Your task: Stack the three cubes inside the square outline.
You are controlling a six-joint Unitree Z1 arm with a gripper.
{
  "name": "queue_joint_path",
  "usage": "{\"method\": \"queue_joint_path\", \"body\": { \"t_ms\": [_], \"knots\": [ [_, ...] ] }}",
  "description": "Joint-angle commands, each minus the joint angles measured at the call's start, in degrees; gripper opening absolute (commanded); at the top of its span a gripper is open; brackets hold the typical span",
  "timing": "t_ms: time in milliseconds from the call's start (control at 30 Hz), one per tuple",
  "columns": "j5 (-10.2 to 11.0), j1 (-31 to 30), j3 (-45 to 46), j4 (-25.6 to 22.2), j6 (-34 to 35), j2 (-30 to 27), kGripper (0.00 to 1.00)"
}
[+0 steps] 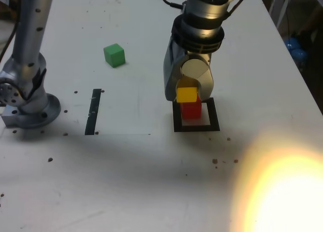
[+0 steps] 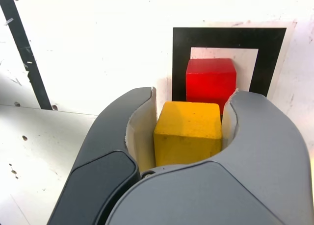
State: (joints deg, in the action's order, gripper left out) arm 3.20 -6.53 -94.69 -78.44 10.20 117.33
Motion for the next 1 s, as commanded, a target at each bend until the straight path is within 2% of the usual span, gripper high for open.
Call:
{"method": "queue_joint_path", "body": {
  "t_ms": [0, 133, 333, 633, 967],
  "knots": [
    [0.0, 0.5, 0.2, 0.3, -0.3, 0.4, 0.26],
    [0.1, 1.5, 1.2, 0.8, -0.9, 0.4, 0.27],
    [-0.1, 1.9, 1.2, 1.3, -2.1, 0.4, 0.34],
    [-0.8, 1.9, 1.6, 3.4, -2.5, 1.3, 0.35],
    [-0.9, 2.8, 2.1, 3.8, -3.7, 2.1, 0.57]
  ]
}}
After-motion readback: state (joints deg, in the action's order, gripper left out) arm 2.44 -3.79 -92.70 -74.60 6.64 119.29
